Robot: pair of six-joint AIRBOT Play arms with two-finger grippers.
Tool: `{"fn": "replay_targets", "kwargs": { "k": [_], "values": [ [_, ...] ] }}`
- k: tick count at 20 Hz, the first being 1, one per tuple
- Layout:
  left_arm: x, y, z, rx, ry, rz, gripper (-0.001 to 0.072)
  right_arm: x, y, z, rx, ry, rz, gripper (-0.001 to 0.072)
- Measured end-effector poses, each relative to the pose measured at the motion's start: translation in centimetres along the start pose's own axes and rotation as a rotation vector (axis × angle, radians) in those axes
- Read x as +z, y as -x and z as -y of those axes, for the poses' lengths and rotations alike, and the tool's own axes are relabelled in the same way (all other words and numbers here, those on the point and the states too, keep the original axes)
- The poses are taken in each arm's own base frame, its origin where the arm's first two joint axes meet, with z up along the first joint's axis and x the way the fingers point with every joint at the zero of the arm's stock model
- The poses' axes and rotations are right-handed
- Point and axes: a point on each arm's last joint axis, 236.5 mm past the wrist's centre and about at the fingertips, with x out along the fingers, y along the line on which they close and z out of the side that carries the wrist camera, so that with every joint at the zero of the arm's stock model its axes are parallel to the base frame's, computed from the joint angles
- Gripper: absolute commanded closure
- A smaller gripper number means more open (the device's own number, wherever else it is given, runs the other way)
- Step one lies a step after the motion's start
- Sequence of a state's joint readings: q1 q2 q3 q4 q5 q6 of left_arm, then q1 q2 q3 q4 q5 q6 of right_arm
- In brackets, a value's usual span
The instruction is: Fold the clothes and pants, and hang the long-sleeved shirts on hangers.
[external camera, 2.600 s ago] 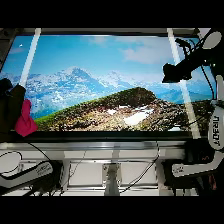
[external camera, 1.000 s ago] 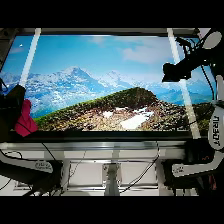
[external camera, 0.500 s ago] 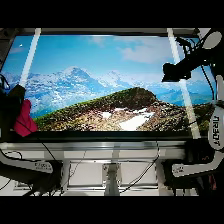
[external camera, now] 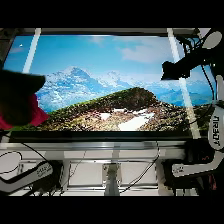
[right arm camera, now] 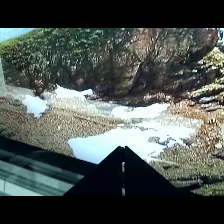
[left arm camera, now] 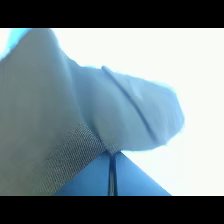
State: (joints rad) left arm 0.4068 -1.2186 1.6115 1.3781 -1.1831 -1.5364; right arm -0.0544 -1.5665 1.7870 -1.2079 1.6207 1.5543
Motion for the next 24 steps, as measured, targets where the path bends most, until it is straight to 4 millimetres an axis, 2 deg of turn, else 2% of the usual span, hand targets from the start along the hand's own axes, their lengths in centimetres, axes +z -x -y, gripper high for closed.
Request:
{"fn": "replay_targets", "kwargs": {
  "k": [1,3,5,7,10,12,13,14,15,17,18,19,21,22,23,24],
  "values": [
    [1.5,1.8,3.1,-0.083,-0.012,0.069,0.0691,0.5,0.0,0.0,-0.001,0.000,0.021,0.0690],
    [2.9,5.0,9.3,-0.237,-0.059,0.155,0.0691,1.6,0.1,0.1,-0.003,0.000,0.067,0.0691],
    [2.6,7.0,16.1,-0.392,-0.126,0.187,0.0691,2.8,0.2,0.6,-0.024,0.000,0.117,0.0691],
    [1.4,8.1,22.3,-0.523,-0.187,0.189,0.0691,3.8,0.4,1.5,-0.062,0.000,0.162,0.0692],
    [-2.7,7.6,31.1,-0.682,-0.282,0.126,0.0689,5.0,1.0,3.4,-0.113,-0.015,0.215,0.0691],
    [-7.2,5.8,36.1,-0.749,-0.350,0.024,0.0662,5.4,1.5,4.9,-0.134,-0.039,0.240,0.0690],
    [-10.0,4.5,38.0,-0.764,-0.388,-0.043,0.0517,5.5,1.8,5.8,-0.146,-0.054,0.247,0.0689],
    [-12.9,3.0,39.5,-0.768,-0.433,-0.113,0.0342,5.6,2.1,6.6,-0.155,-0.069,0.254,0.0667],
    [-16.0,1.3,40.4,-0.750,-0.488,-0.190,0.0333,5.5,2.4,7.4,-0.162,-0.084,0.256,0.0611],
    [-21.7,-2.3,40.1,-0.668,-0.613,-0.338,0.0338,5.2,2.8,8.8,-0.171,-0.114,0.251,0.0415],
    [-23.7,-3.7,39.4,-0.622,-0.666,-0.393,0.0340,5.0,3.0,9.3,-0.174,-0.126,0.250,0.0400],
    [-25.4,-4.9,38.6,-0.579,-0.711,-0.443,0.0379,5.0,3.2,9.7,-0.176,-0.134,0.253,0.0401],
    [-27.4,-6.6,36.9,-0.494,-0.783,-0.510,0.0674,5.2,3.4,10.1,-0.173,-0.144,0.266,0.0409],
    [-27.6,-7.1,36.2,-0.460,-0.808,-0.520,0.0686,5.4,3.3,10.0,-0.164,-0.147,0.272,0.0487],
    [-27.7,-7.5,35.4,-0.423,-0.836,-0.527,0.0687,5.5,3.2,9.9,-0.152,-0.150,0.274,0.0681],
    [-27.5,-7.8,34.8,-0.394,-0.856,-0.523,0.0687,5.6,3.1,9.8,-0.143,-0.153,0.276,0.0692]
  ]
}}
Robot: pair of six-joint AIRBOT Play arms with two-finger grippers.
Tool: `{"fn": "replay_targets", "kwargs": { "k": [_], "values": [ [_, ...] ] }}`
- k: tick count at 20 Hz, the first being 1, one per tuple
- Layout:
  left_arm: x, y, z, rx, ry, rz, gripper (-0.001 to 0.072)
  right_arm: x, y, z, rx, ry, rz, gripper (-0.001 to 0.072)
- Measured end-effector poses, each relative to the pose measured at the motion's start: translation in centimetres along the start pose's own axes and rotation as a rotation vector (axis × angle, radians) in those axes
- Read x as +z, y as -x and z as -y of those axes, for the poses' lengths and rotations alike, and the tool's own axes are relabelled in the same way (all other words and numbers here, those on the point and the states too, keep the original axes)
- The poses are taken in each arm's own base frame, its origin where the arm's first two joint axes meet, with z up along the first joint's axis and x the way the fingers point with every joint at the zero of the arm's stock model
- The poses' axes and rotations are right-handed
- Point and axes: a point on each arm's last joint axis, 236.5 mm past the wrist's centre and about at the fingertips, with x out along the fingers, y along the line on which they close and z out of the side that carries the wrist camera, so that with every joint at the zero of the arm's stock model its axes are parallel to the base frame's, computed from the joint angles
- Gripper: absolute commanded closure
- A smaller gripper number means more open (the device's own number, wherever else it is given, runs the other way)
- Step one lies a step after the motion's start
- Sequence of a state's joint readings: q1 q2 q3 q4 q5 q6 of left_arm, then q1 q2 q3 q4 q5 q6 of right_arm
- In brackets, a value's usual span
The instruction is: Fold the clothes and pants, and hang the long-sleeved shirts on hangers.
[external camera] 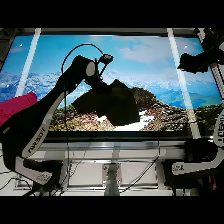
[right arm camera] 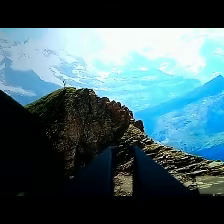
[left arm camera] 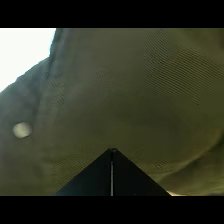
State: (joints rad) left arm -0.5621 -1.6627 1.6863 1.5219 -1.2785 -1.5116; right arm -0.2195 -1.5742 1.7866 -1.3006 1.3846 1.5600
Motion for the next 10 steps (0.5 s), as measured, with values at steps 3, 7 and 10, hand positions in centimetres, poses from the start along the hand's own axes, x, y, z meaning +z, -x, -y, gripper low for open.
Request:
{"fn": "replay_targets", "kwargs": {
  "k": [3,7,10],
  "values": [
    [-0.6,0.4,-2.3,0.074,-0.021,-0.021,0.0688,-0.6,-0.6,-0.6,0.036,0.002,-0.030,0.0694],
    [-1.6,1.1,-6.8,0.113,0.030,-0.033,0.0689,-4.2,-2.9,-3.1,0.188,0.026,-0.154,0.0694],
    [-4.5,0.8,-9.2,0.055,0.109,-0.070,0.0688,-9.6,-5.4,-5.4,0.349,0.010,-0.309,0.0694]
  ]
}}
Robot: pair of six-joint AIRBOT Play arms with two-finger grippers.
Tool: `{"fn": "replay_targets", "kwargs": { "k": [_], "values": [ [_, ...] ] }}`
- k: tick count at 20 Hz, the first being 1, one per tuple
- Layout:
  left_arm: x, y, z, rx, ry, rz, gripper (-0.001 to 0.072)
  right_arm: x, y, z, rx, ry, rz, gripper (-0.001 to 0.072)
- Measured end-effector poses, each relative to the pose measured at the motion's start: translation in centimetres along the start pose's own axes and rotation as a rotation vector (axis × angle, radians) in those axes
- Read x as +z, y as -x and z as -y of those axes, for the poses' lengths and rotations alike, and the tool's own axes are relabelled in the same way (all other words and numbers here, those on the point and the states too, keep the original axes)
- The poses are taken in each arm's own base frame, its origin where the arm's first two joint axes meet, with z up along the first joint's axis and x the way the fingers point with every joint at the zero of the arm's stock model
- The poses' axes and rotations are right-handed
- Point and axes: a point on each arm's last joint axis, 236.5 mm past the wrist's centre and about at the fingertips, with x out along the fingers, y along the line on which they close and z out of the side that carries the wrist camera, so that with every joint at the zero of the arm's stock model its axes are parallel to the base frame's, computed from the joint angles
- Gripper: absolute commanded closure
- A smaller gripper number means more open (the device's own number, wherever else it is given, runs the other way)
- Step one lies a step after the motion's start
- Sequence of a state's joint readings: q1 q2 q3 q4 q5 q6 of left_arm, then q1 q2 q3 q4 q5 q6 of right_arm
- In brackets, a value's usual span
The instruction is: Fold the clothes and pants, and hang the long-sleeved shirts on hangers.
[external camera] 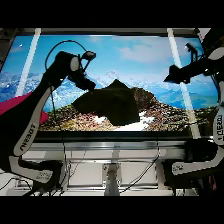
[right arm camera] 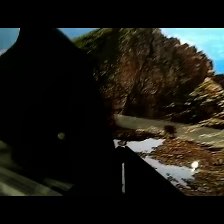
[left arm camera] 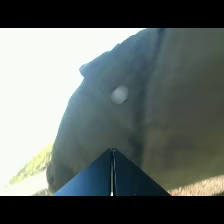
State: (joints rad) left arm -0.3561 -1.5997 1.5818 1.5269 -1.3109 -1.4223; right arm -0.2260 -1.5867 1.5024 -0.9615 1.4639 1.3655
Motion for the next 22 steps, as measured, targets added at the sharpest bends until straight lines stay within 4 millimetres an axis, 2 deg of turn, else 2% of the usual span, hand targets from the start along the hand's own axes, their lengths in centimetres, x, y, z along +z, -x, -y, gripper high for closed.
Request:
{"fn": "replay_targets", "kwargs": {
  "k": [3,5,7,8,9,10,12,13,14,15,19,22],
  "values": [
    [-4.0,-0.8,-1.6,-0.100,0.050,-0.049,0.0689,-5.9,-4.4,-1.4,0.202,-0.042,-0.161,0.0694],
    [-5.7,-1.0,-1.2,-0.215,0.052,-0.046,0.0688,-9.3,-6.6,-2.4,0.328,-0.088,-0.231,0.0693],
    [-5.9,-0.8,0.0,-0.345,0.033,0.009,0.0672,-12.4,-8.3,-3.1,0.424,-0.144,-0.276,0.0692],
    [-5.3,-0.4,0.6,-0.398,0.018,0.055,0.0637,-13.3,-8.9,-3.2,0.448,-0.166,-0.285,0.0691],
    [-4.5,0.0,1.1,-0.444,-0.004,0.113,0.0369,-14.0,-9.3,-3.3,0.470,-0.185,-0.289,0.0683],
    [-3.7,0.4,1.7,-0.478,-0.031,0.167,0.0149,-14.3,-9.5,-3.6,0.492,-0.198,-0.287,0.0674],
    [-2.2,1.0,2.5,-0.517,-0.074,0.252,0.0142,-14.1,-9.5,-4.3,0.534,-0.211,-0.271,0.0667],
    [-1.9,1.0,2.9,-0.529,-0.091,0.275,0.0143,-13.7,-9.3,-4.7,0.553,-0.213,-0.256,0.0565],
    [-1.6,0.8,3.1,-0.537,-0.103,0.287,0.0143,-13.4,-9.1,-4.9,0.564,-0.211,-0.245,0.0398],
    [-1.5,0.4,3.3,-0.544,-0.106,0.289,0.0143,-12.9,-8.9,-5.1,0.573,-0.207,-0.232,0.0326],
    [-1.7,-1.8,3.9,-0.586,-0.086,0.255,0.0144,-11.9,-8.1,-5.8,0.590,-0.199,-0.223,0.0326],
    [-2.4,-3.5,4.7,-0.622,-0.081,0.209,0.0148,-11.9,-8.0,-5.4,0.562,-0.179,-0.234,0.0327]
  ]
}}
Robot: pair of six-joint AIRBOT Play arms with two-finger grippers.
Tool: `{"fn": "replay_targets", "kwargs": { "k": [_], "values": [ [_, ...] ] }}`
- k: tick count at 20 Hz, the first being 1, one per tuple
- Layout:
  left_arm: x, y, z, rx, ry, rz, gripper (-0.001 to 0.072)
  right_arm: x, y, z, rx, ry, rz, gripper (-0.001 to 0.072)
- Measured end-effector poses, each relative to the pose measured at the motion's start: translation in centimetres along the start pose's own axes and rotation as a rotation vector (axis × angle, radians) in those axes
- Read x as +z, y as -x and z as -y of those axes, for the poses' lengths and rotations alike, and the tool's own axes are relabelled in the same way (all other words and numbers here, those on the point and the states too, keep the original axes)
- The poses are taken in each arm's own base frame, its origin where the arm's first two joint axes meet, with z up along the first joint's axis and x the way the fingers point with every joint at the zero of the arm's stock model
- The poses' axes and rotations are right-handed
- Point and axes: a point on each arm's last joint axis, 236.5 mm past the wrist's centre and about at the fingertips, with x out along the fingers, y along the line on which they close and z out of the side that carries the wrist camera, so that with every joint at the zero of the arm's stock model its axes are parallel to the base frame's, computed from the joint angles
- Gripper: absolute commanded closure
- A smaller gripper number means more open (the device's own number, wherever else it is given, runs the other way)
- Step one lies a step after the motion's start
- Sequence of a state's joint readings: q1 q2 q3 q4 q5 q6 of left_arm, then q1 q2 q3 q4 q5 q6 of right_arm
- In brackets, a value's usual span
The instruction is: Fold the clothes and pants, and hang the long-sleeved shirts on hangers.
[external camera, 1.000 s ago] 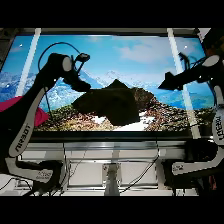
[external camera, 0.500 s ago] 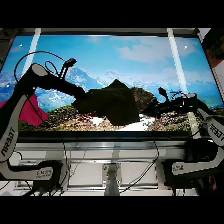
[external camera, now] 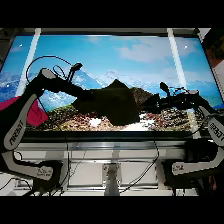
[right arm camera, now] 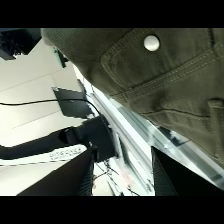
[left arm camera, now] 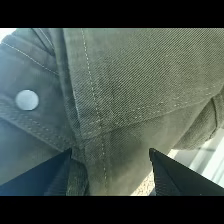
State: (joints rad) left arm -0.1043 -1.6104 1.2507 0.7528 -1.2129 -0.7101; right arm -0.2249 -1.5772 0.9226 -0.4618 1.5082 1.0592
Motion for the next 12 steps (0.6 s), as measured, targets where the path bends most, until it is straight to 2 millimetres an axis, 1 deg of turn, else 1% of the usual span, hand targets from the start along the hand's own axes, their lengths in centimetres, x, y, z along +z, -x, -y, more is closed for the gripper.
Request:
{"fn": "replay_targets", "kwargs": {
  "k": [3,4,5,8,12],
  "values": [
    [-0.7,-1.5,0.0,-0.025,0.013,-0.032,0.0171,0.7,0.3,1.2,-0.071,0.006,0.019,0.0328],
    [-0.9,-1.8,0.1,-0.032,0.016,-0.040,0.0215,1.0,0.5,2.0,-0.108,0.003,0.029,0.0328],
    [-1.1,-2.1,0.2,-0.037,0.017,-0.047,0.0237,1.2,0.6,2.9,-0.149,-0.003,0.036,0.0328],
    [-1.3,-2.6,0.3,-0.046,0.017,-0.059,0.0237,1.5,1.1,5.3,-0.253,-0.035,0.046,0.0329],
    [-1.4,-3.0,0.6,-0.053,0.014,-0.067,0.0237,0.9,0.7,6.9,-0.326,-0.045,0.015,0.0328]
  ]
}}
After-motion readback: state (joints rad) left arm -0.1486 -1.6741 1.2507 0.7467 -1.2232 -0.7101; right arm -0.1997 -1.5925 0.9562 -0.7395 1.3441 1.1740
